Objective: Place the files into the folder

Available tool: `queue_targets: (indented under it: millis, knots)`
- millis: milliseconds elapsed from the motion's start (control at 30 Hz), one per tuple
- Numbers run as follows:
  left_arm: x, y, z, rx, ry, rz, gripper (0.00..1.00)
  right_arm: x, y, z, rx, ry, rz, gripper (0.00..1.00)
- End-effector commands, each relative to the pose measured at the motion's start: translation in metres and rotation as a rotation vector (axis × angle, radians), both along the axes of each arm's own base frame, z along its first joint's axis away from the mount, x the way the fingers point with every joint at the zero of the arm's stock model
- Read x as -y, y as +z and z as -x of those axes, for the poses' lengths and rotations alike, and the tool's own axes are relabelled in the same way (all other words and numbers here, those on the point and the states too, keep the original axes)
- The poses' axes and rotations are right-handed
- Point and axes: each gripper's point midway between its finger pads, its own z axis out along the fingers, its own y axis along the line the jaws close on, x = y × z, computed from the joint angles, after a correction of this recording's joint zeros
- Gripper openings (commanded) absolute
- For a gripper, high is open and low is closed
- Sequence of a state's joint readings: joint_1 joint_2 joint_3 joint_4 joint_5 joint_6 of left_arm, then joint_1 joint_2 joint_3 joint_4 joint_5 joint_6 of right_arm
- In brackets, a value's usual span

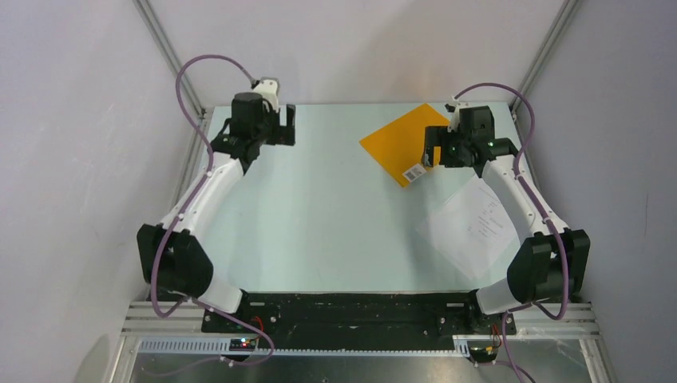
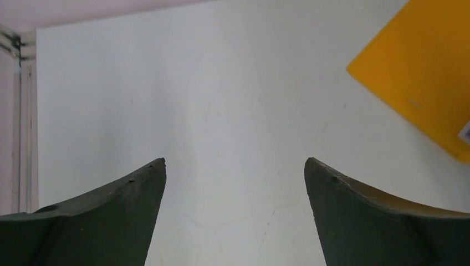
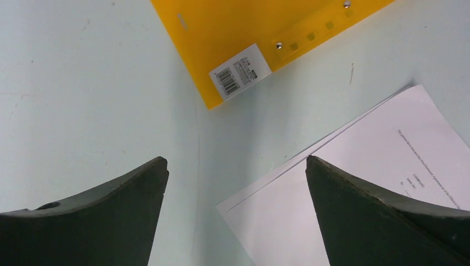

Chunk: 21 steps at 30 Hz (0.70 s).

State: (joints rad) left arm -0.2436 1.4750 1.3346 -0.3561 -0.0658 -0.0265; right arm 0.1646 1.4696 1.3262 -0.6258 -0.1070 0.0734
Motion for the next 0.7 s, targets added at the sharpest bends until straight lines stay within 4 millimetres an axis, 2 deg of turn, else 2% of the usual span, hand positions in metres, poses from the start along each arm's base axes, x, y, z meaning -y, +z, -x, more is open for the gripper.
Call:
queue_targets:
  millis: [0, 33, 67, 100, 200, 233, 300, 333, 367, 400, 433, 467, 567, 600, 633, 667]
  knots:
    - [0.003, 0.045, -0.033, 0.092, 0.03, 0.094, 0.99, 0.01, 0.009, -0.017, 0.062, -0.063, 0.01, 0.99]
    - [0.008, 0.051, -0.036, 0.095, 0.026, 0.135, 1.0, 0.01, 0.01, -0.02, 0.064, -0.039, 0.015, 0.99]
    - [0.012, 0.042, -0.042, 0.059, 0.045, 0.206, 1.0, 0.013, 0.009, -0.022, 0.06, -0.036, 0.015, 0.99]
    - [0.019, 0.042, -0.044, 0.045, 0.034, 0.253, 1.0, 0.009, 0.01, -0.025, 0.058, 0.001, -0.001, 0.99]
    - [0.027, 0.016, -0.064, -0.04, 0.135, 0.404, 1.0, 0.01, 0.014, -0.04, 0.047, 0.01, -0.069, 0.99]
    - [0.029, 0.014, -0.069, -0.039, 0.144, 0.435, 1.0, 0.008, 0.015, -0.043, 0.044, 0.015, -0.093, 0.99]
    - [0.045, 0.0, -0.075, -0.089, 0.121, 0.524, 0.97, 0.009, 0.015, -0.051, 0.039, 0.003, -0.128, 0.99]
    - [0.058, -0.014, -0.076, -0.151, 0.111, 0.596, 0.96, 0.01, 0.009, -0.055, 0.026, -0.005, -0.14, 0.99]
    - [0.065, -0.017, -0.078, -0.179, 0.123, 0.669, 0.96, 0.008, 0.007, -0.057, 0.02, 0.003, -0.152, 0.98]
    - [0.076, -0.035, -0.075, -0.243, 0.104, 0.715, 0.94, 0.007, -0.003, -0.061, -0.002, 0.006, -0.156, 0.98]
    - [0.085, -0.04, -0.08, -0.255, 0.106, 0.784, 0.93, 0.005, -0.008, -0.062, -0.013, 0.014, -0.163, 0.98]
    - [0.096, -0.047, -0.077, -0.268, 0.065, 0.829, 0.89, 0.004, -0.019, -0.066, -0.037, 0.022, -0.166, 0.98]
    - [0.124, -0.074, -0.064, -0.36, 0.038, 0.934, 0.87, 0.003, -0.043, -0.075, -0.091, 0.033, -0.183, 0.98]
    - [0.138, -0.072, -0.063, -0.355, -0.003, 0.958, 0.86, 0.003, -0.047, -0.075, -0.104, 0.035, -0.193, 0.98]
    - [0.148, -0.083, -0.057, -0.403, -0.009, 0.992, 0.86, 0.006, -0.055, -0.079, -0.121, 0.024, -0.204, 0.97]
    - [0.157, -0.081, -0.058, -0.399, -0.036, 1.015, 0.86, 0.006, -0.056, -0.081, -0.125, 0.023, -0.218, 0.97]
